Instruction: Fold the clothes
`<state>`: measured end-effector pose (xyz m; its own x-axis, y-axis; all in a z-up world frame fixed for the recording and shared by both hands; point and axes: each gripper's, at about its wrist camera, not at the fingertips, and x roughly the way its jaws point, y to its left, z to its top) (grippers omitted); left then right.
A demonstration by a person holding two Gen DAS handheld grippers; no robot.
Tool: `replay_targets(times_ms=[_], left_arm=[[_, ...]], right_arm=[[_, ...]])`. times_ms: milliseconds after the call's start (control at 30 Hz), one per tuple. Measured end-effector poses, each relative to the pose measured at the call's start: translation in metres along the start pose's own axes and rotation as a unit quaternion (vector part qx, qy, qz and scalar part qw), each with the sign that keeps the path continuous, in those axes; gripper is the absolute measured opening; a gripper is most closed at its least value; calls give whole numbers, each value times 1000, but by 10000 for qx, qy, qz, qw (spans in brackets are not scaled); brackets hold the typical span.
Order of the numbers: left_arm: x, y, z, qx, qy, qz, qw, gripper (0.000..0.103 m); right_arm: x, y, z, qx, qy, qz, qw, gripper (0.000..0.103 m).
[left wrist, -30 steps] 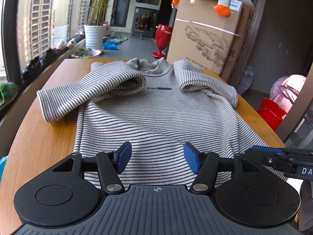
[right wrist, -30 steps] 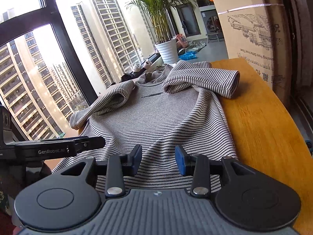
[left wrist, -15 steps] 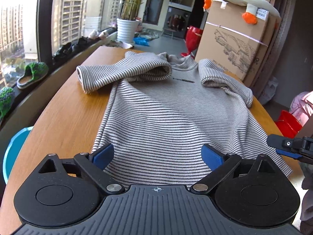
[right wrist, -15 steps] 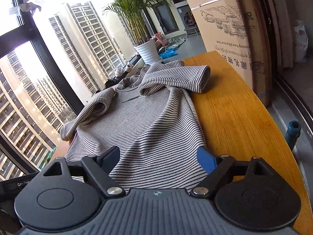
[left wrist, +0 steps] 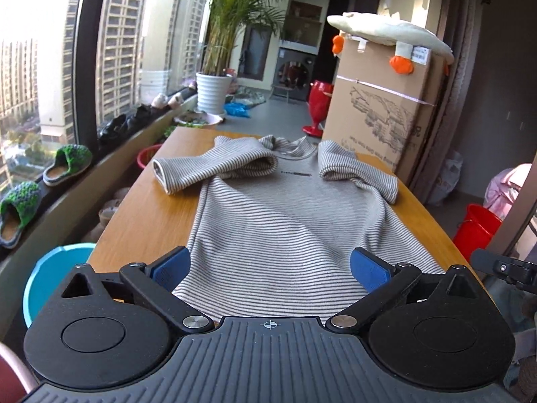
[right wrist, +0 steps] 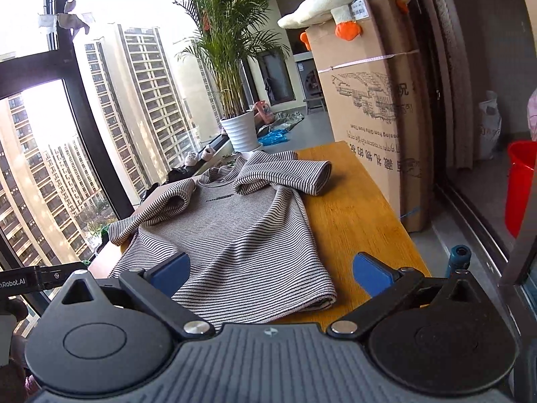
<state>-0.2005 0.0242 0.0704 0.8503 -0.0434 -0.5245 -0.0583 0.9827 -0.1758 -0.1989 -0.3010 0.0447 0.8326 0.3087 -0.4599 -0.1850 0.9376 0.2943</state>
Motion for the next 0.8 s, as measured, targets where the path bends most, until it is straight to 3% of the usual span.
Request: replay_targets(times_ms=[300, 367, 467, 567, 700, 800], left_arm=[[41, 19, 18, -301, 174, -165, 9993, 103], [51, 21, 25, -297, 53, -124, 9995, 103], [81, 15, 43, 6, -246, 55, 9997, 103], [119, 1, 54, 387, -308, 406, 9980, 103], [159, -10, 49, 672, -282, 325, 9968, 103], [187, -18, 41, 922, 128, 613, 9938, 103]], right_arm=[[63, 7, 31, -232, 247, 207, 9992, 103], [86, 10, 42, -407, 206, 169, 9988, 103], [134, 21, 55, -1133, 145, 37, 9934, 103], [184, 26, 60, -1796, 425, -129, 9827, 103], [219, 15, 52, -1679, 924, -10, 9815, 103], [231, 16, 48, -1646, 1207, 46, 9789, 103]])
